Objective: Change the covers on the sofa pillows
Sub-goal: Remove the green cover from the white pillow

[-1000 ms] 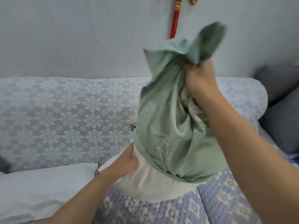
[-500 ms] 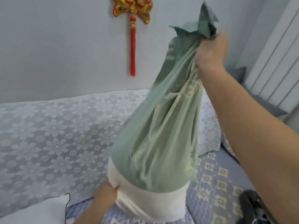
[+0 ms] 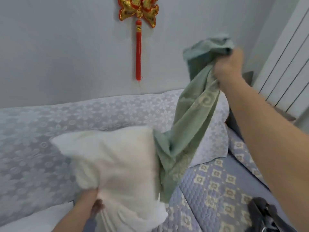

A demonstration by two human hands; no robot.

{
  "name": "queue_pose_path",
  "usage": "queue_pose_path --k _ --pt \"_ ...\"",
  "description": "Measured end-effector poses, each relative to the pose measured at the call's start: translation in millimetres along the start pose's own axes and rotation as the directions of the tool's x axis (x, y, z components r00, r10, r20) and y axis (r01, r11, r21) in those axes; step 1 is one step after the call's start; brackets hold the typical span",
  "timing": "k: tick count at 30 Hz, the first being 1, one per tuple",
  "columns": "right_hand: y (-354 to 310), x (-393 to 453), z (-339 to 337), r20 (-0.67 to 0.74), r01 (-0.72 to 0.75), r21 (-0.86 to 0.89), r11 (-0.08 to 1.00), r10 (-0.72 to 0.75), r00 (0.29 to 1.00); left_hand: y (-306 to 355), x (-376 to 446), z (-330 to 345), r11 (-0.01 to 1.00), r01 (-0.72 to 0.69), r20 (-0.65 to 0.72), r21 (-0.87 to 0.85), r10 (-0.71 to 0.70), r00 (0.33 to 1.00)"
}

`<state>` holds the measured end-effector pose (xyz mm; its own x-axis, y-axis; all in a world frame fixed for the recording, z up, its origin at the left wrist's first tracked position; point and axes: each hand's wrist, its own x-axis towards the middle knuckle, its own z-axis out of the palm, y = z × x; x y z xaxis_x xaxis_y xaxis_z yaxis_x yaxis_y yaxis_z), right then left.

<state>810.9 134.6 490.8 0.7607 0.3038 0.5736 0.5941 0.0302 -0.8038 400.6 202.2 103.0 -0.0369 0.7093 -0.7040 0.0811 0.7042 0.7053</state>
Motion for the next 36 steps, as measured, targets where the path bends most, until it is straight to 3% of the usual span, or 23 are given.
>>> queue_pose_path --k 2,3,4,6,7,8,9,11,12,13,16,18,20,23,25,27,29,31,33,34,35,36 --pt "4 -4 -7 -0.211 -0.007 0.044 0.999 0.017 0.977 17 -6 9 1.000 -0.014 0.052 0.015 0.013 0.999" --pt "10 -8 -10 -0.249 -0.007 0.012 1.000 0.010 0.968 23 -15 13 0.999 -0.035 0.088 0.025 0.032 0.996" --pt "13 -18 -13 -0.203 -0.005 -0.033 0.999 -0.002 0.979 25 -16 21 0.998 -0.065 0.116 0.028 0.061 0.991" --pt "40 -35 -8 0.086 0.025 -0.245 0.969 -0.004 0.996 26 -22 37 0.994 -0.105 0.163 0.035 0.098 0.982" --pt "62 -45 -12 0.249 0.039 -0.414 0.909 0.072 0.966 26 -26 44 0.994 -0.101 0.172 0.036 0.094 0.981" --pt "81 -52 -18 0.293 0.050 -0.544 0.837 0.134 0.947 26 -22 47 0.996 -0.086 0.176 0.022 0.081 0.981" --pt "98 -56 -30 0.239 0.048 -0.598 0.800 0.121 0.964 27 -17 47 0.998 -0.055 0.164 0.012 0.053 0.985" --pt "109 -61 -62 0.028 -0.003 -0.557 0.830 0.022 0.999 26 -2 39 0.998 -0.018 0.113 0.060 0.011 0.994" --pt "107 -61 -77 -0.020 -0.002 -0.551 0.834 -0.011 1.000 26 2 38 0.994 -0.017 0.084 0.109 0.008 0.996" --pt "102 -61 -90 0.026 0.026 -0.554 0.832 -0.014 1.000 27 1 39 0.987 -0.031 0.072 0.155 0.020 0.997" --pt "105 -64 -132 0.323 0.135 -0.729 0.671 0.163 0.932 19 -11 63 0.932 -0.162 0.167 0.324 0.112 0.980" --pt "122 -66 -171 0.211 0.050 -0.875 0.481 0.287 0.934 1 -27 90 0.882 -0.218 0.239 0.418 0.124 0.963" --pt "152 -76 -217 -0.005 -0.157 -0.926 0.342 0.405 0.914 -24 -47 116 0.854 -0.216 0.305 0.473 0.071 0.950" --pt "198 -96 -275 -0.165 -0.494 -0.736 0.464 0.585 0.794 -58 -83 157 0.808 -0.216 0.453 0.548 -0.070 0.889" --pt "223 -98 -306 -0.307 -0.599 -0.541 0.591 0.524 0.794 -80 -101 190 0.799 -0.209 0.510 0.563 -0.138 0.849" --pt "232 -103 -330 -0.412 -0.496 -0.427 0.756 0.326 0.851 -100 -112 221 0.794 -0.219 0.538 0.567 -0.155 0.829" --pt "231 -109 -345 -0.433 -0.255 -0.310 0.916 0.103 0.895 -117 -127 247 0.795 -0.203 0.530 0.572 -0.169 0.831" --pt "252 -125 -356 -0.384 -0.155 -0.266 0.951 0.043 0.923 -133 -135 263 0.801 -0.173 0.506 0.573 -0.180 0.843" --pt "306 -152 -370 -0.246 -0.307 -0.434 0.847 0.216 0.945 -148 -142 270 0.817 -0.125 0.472 0.563 -0.194 0.860" --pt "334 -167 -378 -0.161 -0.413 -0.577 0.705 0.398 0.903 -155 -145 269 0.822 -0.100 0.465 0.561 -0.212 0.860" --pt "365 -186 -387 -0.065 -0.464 -0.735 0.495 0.629 0.775 -163 -147 268 0.823 -0.078 0.455 0.562 -0.229 0.860" --pt "388 -206 -384 0.043 -0.386 -0.873 0.299 0.835 0.548 -170 -149 260 0.826 -0.054 0.429 0.561 -0.234 0.872"
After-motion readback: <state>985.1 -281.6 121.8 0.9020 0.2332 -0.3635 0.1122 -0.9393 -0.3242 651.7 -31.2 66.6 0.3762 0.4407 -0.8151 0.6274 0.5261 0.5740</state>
